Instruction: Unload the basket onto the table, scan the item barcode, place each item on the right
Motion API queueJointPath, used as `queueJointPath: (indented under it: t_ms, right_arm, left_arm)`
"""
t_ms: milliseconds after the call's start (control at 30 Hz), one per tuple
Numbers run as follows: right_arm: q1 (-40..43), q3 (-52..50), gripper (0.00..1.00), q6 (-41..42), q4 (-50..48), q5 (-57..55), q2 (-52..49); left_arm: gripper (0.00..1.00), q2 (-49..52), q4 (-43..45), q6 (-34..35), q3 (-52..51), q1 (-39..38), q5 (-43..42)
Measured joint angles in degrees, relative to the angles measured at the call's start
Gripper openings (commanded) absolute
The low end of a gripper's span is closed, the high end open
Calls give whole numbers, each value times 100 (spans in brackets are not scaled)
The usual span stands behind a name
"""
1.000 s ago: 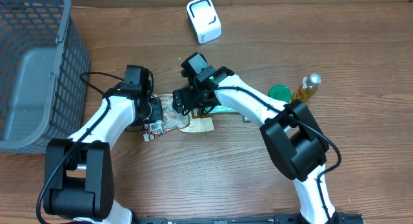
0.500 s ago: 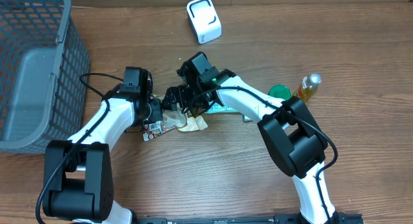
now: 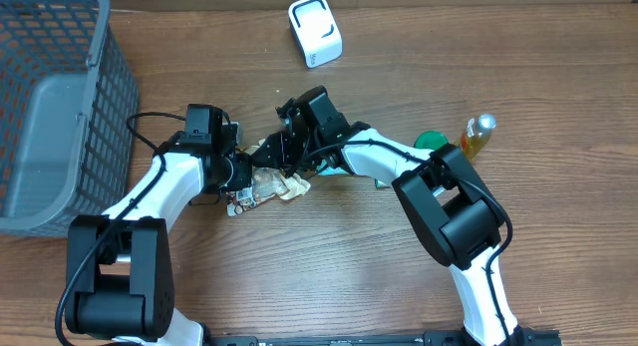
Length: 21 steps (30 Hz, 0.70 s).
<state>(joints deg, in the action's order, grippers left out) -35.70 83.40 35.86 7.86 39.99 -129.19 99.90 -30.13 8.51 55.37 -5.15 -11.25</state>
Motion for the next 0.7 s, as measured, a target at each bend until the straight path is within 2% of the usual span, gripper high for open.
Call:
queueJointPath:
  t_ms: [200,300,433,700]
  right_arm:
    - [13,0,48,-179,-2,105,0]
    - [15,0,47,-243,42,120,0]
    - [35,0,40,-330,79,190,0]
    - [37,0,35,-737,372,470,2]
  left_arm:
    - [4,13,-2,-125,-2,2,-149]
    - [4,15,-15,-146,-2,2,-208]
    - [4,15,-79,-168,11,68,-404]
    - [7,26,-592,-330,140,232,-1001]
